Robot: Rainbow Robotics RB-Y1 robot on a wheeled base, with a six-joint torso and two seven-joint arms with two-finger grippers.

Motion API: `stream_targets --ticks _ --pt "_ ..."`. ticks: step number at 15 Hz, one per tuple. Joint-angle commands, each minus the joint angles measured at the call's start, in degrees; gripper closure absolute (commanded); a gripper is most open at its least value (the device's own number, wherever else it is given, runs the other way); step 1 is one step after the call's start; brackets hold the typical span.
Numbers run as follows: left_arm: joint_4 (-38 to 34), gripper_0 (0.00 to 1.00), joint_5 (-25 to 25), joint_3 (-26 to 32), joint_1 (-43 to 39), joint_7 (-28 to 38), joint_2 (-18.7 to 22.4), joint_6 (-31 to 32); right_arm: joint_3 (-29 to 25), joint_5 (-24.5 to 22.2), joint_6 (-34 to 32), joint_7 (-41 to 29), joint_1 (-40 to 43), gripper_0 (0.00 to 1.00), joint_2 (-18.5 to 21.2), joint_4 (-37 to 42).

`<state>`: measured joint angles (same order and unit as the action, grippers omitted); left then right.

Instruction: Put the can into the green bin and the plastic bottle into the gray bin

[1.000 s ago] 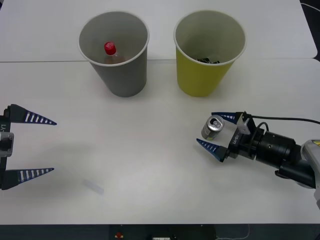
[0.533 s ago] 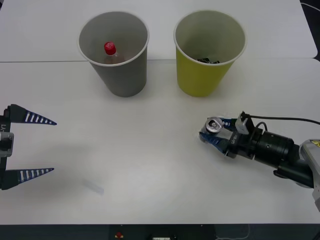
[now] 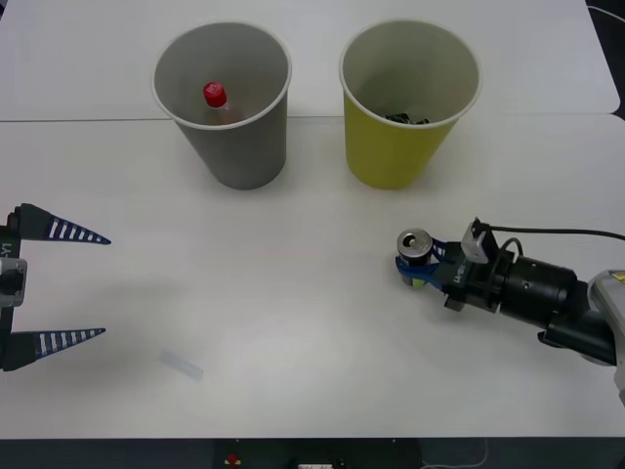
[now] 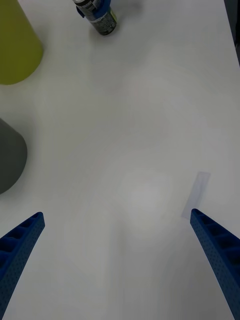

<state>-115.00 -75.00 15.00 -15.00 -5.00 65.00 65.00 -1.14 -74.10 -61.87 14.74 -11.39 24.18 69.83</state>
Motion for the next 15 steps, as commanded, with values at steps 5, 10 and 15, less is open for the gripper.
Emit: stream_targets --ticks 5,10,15 --pt "0.0 0.00 0.0 0.0 0.0 0.0 0.0 0.0 1.4 -0.1 -2.9 -10.8 0.5 1.00 5.5 6.3" --pt "0.0 0.00 0.0 0.0 0.0 0.0 0.0 0.0 1.9 -0.1 -2.5 -27.2 5.1 1.00 12.0 19.9" --pt "0.0 0.00 0.0 0.0 0.0 0.0 0.0 0.0 1.0 0.0 2.8 -44.2 11.1 1.00 19.9 35.9"
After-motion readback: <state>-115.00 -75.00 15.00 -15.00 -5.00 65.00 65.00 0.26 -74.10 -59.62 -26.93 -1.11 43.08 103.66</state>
